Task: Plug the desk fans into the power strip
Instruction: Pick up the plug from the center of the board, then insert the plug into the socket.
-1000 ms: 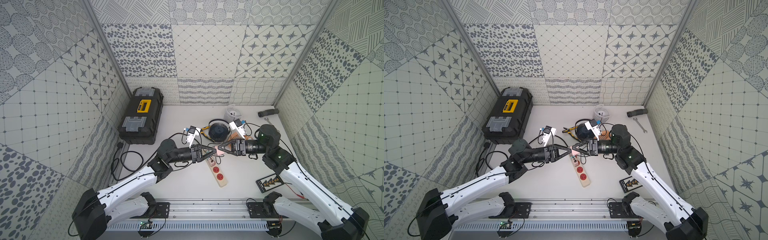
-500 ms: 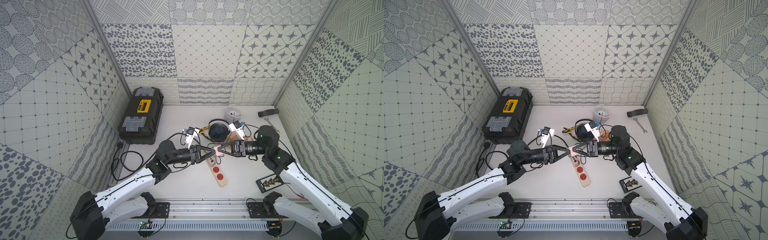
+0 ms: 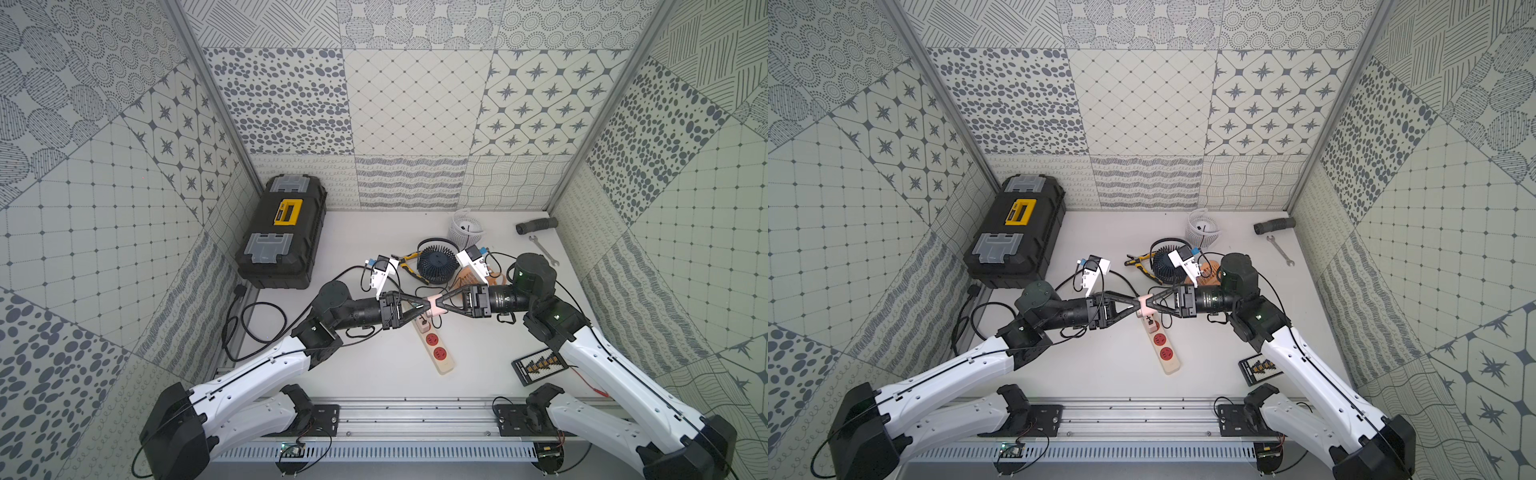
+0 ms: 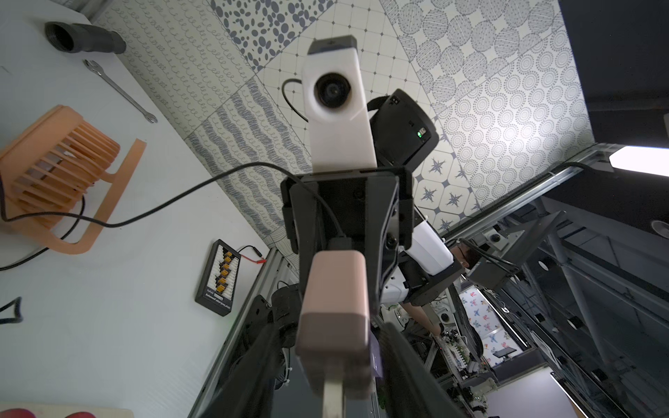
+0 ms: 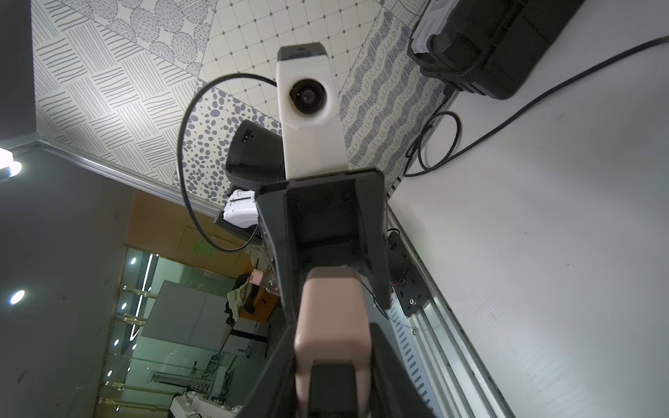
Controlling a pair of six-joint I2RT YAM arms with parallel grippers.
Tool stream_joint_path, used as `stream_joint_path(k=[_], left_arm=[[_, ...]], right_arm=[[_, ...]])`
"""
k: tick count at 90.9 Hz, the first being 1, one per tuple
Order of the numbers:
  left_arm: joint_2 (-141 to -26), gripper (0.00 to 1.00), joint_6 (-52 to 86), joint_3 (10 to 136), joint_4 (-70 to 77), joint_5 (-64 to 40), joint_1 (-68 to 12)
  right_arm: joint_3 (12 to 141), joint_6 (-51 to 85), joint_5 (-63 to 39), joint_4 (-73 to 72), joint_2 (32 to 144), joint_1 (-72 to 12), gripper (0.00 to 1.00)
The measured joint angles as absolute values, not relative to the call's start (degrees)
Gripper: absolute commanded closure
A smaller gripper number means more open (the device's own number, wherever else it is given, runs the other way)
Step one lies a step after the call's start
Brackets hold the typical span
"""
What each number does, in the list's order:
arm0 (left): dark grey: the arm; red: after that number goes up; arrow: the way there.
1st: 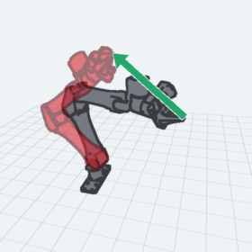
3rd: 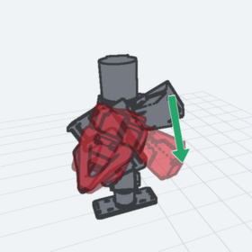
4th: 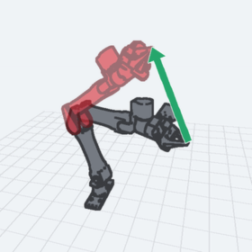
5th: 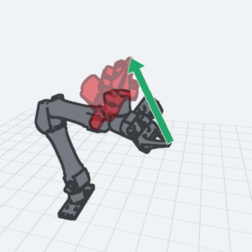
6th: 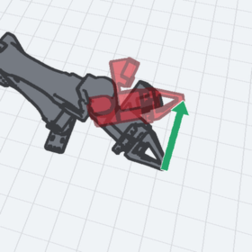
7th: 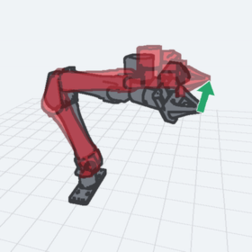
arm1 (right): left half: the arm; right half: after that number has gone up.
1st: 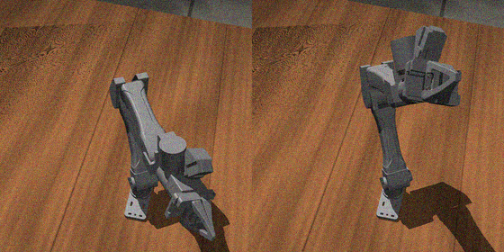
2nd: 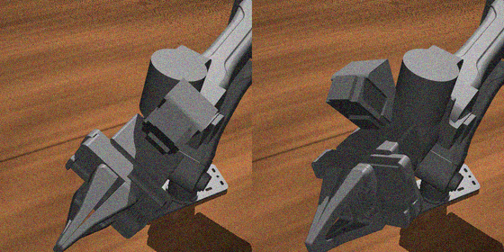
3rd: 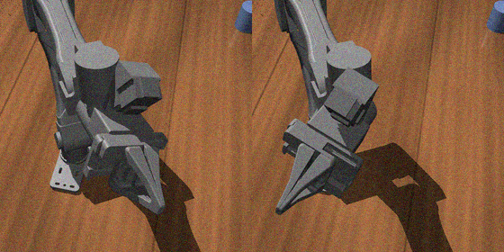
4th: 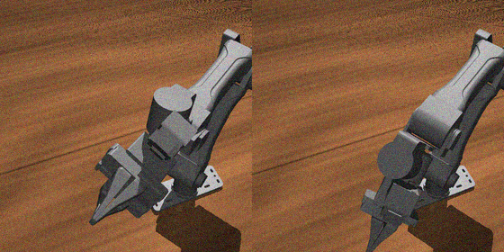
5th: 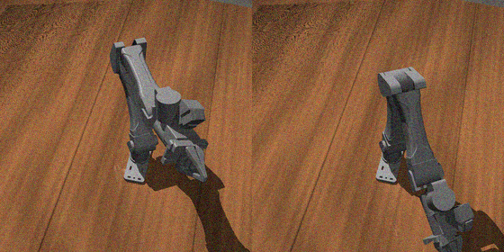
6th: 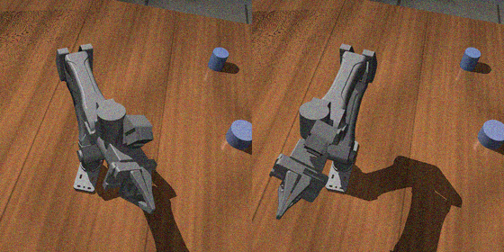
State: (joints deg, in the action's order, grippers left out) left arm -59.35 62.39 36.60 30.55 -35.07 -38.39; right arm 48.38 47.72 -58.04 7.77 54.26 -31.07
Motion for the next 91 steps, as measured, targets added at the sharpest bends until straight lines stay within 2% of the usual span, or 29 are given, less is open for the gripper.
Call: stream_joint_path(k=[10,21,38,52,67,91], left_arm=[[-59.33,0.38,59.9,35.73,25.15,-31.77,-38.41],[-60.14,0.39,57.43,33.78,19.49,-27.97,-38.44],[-64.6,0.46,56.16,30.04,14.35,-22.65,-39.88],[-70.5,0.54,56.01,28.67,14.0,-19.75,-42.37],[-77.28,0.59,57.14,27.33,16.23,-17.93,-44.16],[-85.23,0.62,59.05,26.44,21.87,-16.38,-44.62]], right_arm=[[47.97,42.11,-52.6,16.84,52.42,-31.46,0.92],[47.88,34.37,-40.91,28.34,52.01,-34.15,0.92],[47.62,27.62,-17.32,40.01,56.21,-48.29,0.92],[47.66,26.44,-3.77,42.54,62.41,-55.99,0.92],[47.68,26.81,3.25,42.3,67.59,-57.65,0.92],[47.83,28.69,8.1,39.13,70.26,-57.8,0.92]])
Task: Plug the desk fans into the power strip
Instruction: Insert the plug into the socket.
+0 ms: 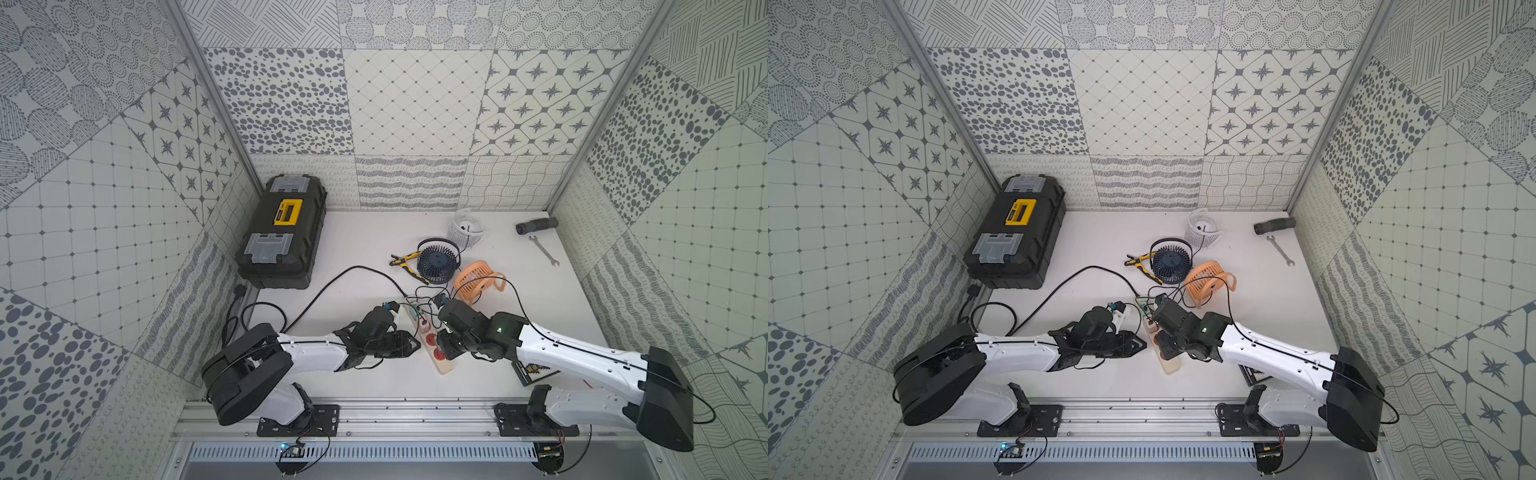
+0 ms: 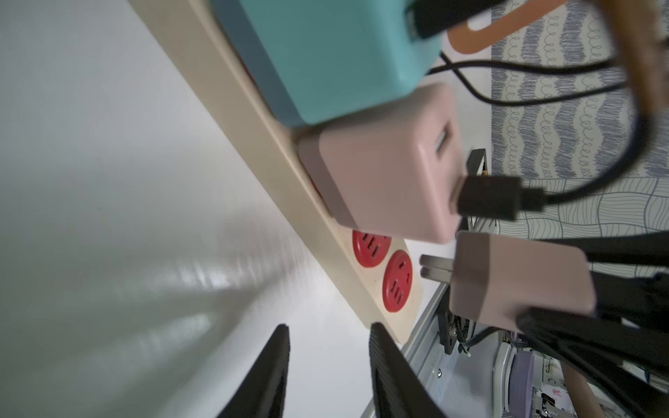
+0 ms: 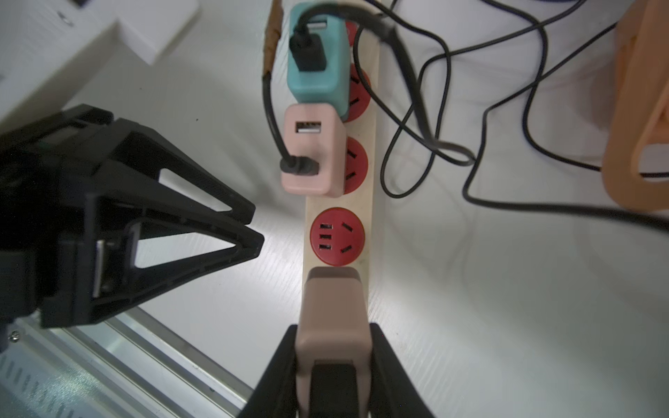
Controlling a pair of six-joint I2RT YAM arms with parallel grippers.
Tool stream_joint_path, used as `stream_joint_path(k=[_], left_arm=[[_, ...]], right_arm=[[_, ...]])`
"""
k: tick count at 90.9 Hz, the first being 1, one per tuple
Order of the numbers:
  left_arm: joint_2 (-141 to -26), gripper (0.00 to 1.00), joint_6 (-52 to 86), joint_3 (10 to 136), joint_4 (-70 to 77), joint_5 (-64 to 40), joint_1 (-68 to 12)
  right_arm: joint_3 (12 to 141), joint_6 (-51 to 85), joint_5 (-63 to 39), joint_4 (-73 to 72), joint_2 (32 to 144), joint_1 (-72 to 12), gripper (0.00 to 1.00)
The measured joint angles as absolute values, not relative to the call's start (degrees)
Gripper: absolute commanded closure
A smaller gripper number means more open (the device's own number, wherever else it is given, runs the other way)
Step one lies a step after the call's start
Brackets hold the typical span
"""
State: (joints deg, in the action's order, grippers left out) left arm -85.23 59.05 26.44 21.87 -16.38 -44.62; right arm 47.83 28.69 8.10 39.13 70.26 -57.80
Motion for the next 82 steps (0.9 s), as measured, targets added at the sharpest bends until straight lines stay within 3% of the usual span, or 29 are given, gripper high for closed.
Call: stream_joint_path(k=[82], left_arm=[[-93.06,0.68,60.77,27.86,30.74,-15.35,-44.62]], right_arm=[[48.1,29.21,8.95,33.63,75.94,-57.8,0.92]])
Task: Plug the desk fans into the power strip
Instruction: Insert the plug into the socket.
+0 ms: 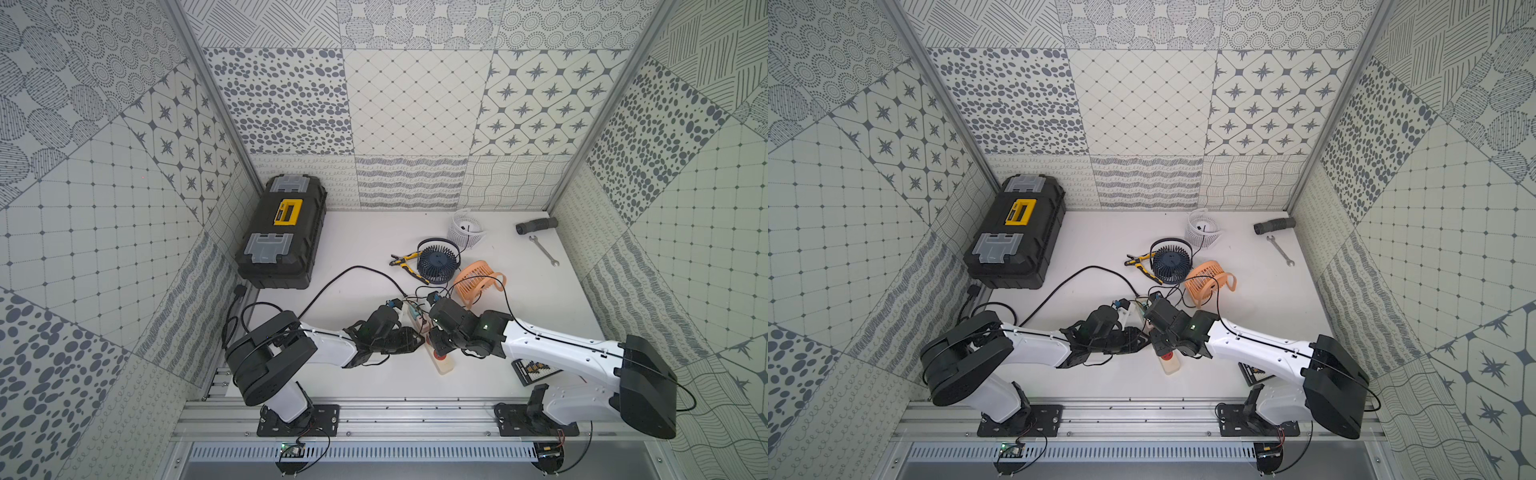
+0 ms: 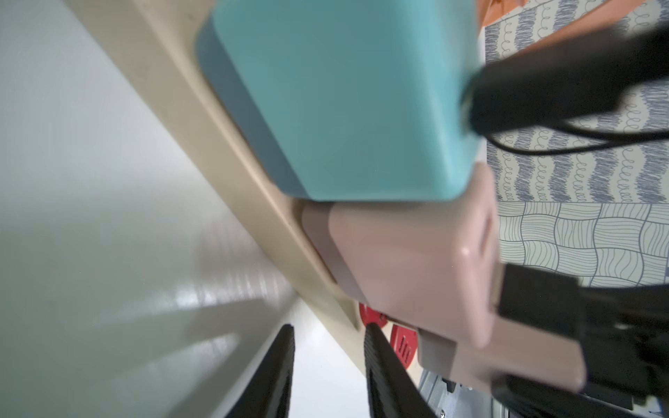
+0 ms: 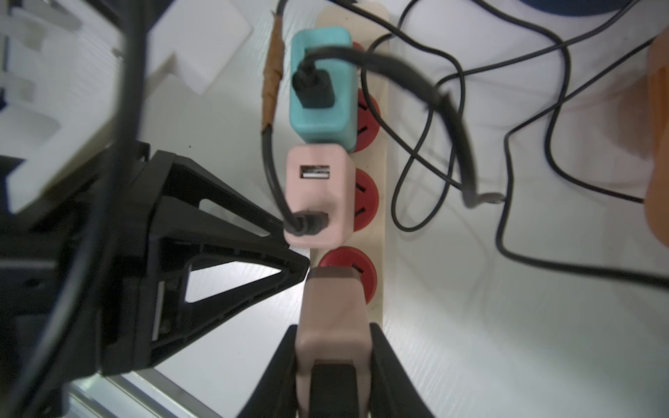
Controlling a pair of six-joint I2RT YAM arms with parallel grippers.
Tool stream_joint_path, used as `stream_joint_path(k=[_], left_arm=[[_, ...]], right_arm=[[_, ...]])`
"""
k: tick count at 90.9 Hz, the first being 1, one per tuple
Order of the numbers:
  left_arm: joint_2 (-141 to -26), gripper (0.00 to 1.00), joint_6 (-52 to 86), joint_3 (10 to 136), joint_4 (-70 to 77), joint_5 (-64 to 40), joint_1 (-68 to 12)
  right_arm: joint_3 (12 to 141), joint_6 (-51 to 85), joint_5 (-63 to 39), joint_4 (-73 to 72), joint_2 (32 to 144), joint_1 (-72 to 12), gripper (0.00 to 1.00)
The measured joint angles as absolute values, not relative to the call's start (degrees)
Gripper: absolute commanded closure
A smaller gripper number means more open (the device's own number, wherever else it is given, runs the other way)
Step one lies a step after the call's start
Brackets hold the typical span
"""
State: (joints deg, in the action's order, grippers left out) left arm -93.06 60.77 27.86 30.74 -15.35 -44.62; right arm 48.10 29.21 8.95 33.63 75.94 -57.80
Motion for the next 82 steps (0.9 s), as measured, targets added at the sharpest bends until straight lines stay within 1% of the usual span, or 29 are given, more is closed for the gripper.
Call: stream_joint_path(k=[48,69,82], left_arm=[[-94.8,0.75,62.06,28.25,32.97,-15.09,-44.62],[-93.84,0.76,62.17,28.23,32.08,-13.43,-44.62],[-92.25,0.75,62.17,27.92,30.5,-12.1,-44.62]], right_arm=[[49.69,30.24,9.98,34.26,79.02,-58.0,0.93],[54.19,30.02,13.5,38.76,84.31,-60.23,0.98],[54.83,30.28,15.0,39.64,85.62,-61.04,1.0]])
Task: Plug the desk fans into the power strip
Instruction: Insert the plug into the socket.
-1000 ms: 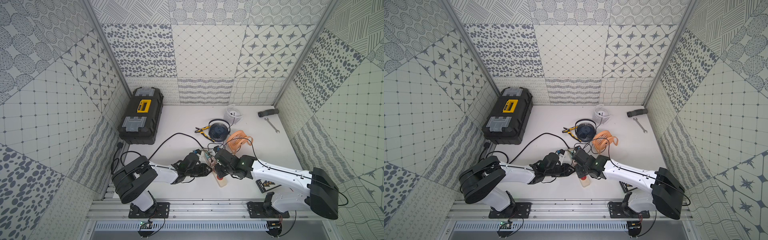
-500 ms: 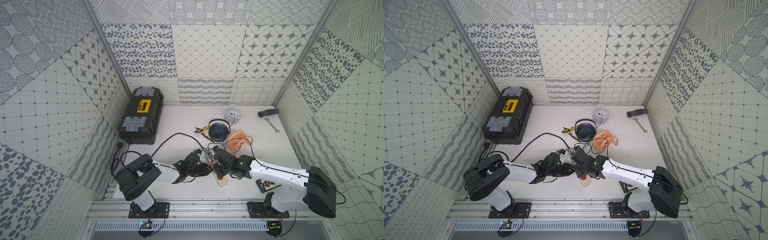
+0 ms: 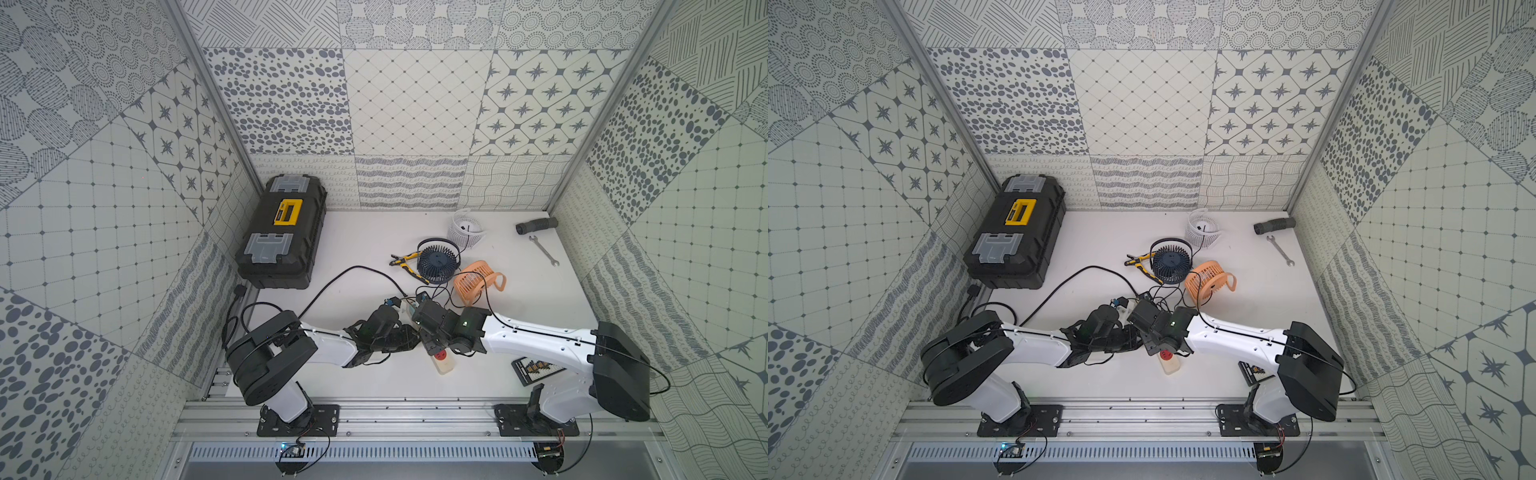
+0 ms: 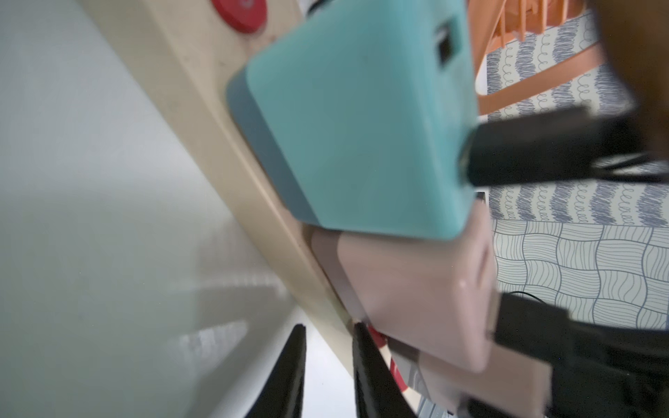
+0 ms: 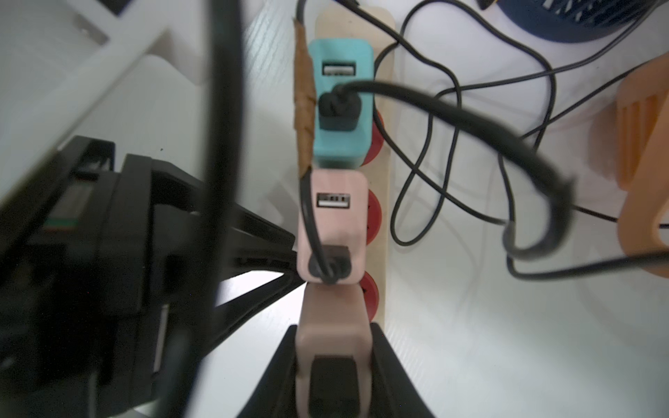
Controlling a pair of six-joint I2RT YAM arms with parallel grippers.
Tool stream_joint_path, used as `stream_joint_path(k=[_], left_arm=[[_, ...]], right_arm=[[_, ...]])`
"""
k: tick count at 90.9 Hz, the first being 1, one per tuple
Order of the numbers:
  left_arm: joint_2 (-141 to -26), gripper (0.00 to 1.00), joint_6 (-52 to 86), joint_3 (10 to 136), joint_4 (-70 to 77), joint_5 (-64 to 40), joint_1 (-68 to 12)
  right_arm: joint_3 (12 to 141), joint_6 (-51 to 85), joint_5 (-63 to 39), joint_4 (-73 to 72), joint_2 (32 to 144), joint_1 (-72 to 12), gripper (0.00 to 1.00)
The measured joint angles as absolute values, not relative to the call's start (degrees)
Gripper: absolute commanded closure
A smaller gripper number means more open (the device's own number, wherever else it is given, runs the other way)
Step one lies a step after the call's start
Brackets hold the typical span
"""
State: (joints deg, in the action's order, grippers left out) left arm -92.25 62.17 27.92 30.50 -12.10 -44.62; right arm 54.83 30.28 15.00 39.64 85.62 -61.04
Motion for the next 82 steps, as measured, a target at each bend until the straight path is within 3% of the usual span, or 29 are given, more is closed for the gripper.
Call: stream_joint_path(k=[60,82], left_arm=[[-85.58,0.75,61.49,26.04,25.08,-10.26,-43.51],[-84.14,0.74,61.39,25.04,24.58,-10.24,-42.85]], right_arm=[[55.02,33.67,15.64,39.48,89.36,-61.87,1.0],[55.2,36.51,20.05,40.05,90.8,-64.84,1.0]])
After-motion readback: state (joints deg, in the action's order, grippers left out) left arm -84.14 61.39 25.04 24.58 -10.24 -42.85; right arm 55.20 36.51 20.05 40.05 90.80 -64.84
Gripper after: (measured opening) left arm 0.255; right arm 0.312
